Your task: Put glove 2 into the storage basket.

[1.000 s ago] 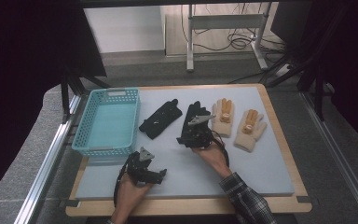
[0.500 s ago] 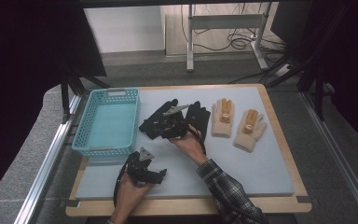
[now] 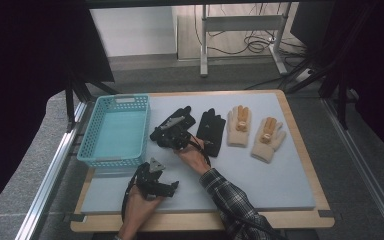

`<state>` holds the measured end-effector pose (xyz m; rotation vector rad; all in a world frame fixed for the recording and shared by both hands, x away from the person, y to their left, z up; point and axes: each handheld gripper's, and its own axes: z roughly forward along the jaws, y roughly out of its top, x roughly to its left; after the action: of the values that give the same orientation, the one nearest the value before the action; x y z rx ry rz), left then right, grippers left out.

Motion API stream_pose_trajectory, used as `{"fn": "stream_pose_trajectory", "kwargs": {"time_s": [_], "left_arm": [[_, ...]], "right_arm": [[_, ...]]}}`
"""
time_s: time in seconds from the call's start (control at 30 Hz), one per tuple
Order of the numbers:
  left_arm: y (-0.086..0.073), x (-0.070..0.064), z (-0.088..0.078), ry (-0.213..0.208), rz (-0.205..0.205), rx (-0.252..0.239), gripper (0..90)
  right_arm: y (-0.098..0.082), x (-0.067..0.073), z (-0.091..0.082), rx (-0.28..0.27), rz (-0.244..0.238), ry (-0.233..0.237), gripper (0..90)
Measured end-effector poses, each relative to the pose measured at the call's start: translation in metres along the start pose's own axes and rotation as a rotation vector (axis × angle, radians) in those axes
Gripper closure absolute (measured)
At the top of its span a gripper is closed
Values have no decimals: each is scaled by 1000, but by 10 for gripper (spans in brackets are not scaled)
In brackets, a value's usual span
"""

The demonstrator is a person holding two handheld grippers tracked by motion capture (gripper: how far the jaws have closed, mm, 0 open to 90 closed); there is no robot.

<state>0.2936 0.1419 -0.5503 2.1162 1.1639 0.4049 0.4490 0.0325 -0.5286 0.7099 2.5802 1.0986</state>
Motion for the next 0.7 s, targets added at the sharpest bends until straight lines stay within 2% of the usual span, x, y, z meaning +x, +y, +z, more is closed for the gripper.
{"fn": "stream_pose_trajectory", "kwargs": {"time_s": [0.07,0.17,0.27,0.3,0.33,0.4,0.43,0.53,0.63,0.7], "left_arm": [[0,0,0,0,0,0,2],[0,0,0,0,2,2,2],[0,0,0,0,2,2,2],[0,0,0,0,2,3,2],[0,0,0,0,1,3,2],[0,0,0,-1,0,2,2],[0,0,0,0,1,3,2],[0,0,0,-1,0,1,2],[0,0,0,-1,0,0,2],[0,0,0,-1,0,0,2]], "right_arm": [[-2,0,-8,12,-23,-3,880],[-9,0,-33,14,-53,-16,880],[-23,-11,-58,58,-45,-17,864],[-30,-18,-66,79,-21,9,823],[-33,-22,-71,75,-2,19,758],[-39,-34,-80,44,32,39,630],[-39,-40,-82,25,55,31,582],[-32,-49,-74,-2,78,-8,493],[-17,-53,-52,-10,69,-66,398],[-10,-57,-36,-15,86,-94,322]]}}
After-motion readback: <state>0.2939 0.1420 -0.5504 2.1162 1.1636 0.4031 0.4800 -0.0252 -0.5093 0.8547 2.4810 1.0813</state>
